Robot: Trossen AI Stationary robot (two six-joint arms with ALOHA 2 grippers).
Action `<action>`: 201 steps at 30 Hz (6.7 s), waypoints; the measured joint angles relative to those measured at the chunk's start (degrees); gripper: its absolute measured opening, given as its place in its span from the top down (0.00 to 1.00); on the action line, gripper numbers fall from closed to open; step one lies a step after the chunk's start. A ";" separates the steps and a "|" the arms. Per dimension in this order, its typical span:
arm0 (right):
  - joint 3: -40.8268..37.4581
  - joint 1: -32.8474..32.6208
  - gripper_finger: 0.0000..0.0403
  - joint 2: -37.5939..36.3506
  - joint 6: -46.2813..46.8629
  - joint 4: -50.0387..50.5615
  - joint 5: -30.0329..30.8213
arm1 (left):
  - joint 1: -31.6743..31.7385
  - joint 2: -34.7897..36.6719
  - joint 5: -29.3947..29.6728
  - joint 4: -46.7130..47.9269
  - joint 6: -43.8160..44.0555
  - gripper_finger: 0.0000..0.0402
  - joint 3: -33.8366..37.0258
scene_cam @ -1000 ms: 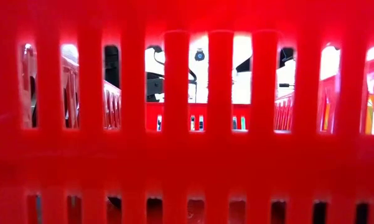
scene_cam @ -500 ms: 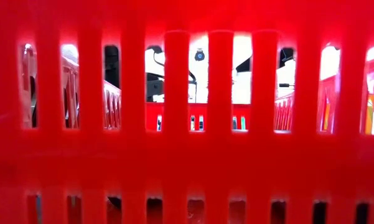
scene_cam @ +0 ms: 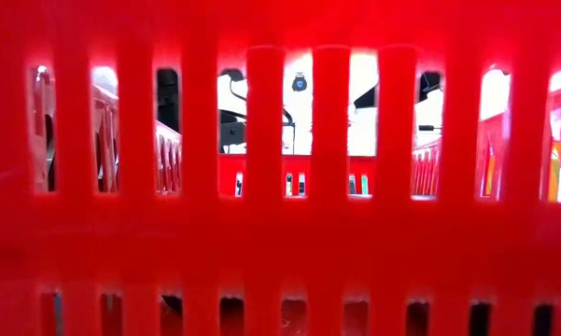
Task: Pick & Place Travel size toiletries
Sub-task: Put the blue shave cream into the red bin
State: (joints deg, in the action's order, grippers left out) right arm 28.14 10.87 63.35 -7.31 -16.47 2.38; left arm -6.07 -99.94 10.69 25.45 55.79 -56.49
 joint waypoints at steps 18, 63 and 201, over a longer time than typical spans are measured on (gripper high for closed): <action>0.00 0.02 0.98 0.00 0.00 0.00 -0.01 | -0.16 4.11 -0.86 -0.39 -0.20 0.66 -0.02; -0.02 -1.47 0.86 -0.02 18.00 -17.47 -9.71 | -0.09 15.26 24.86 -25.62 -37.41 0.66 -0.07; 13.38 -34.84 0.99 22.54 26.74 -15.30 -2.31 | -2.21 28.15 15.83 -13.03 -36.46 0.42 -0.09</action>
State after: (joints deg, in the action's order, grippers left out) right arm 41.52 -23.97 85.89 19.43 -31.77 0.08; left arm -8.27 -71.79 26.52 12.43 19.33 -56.58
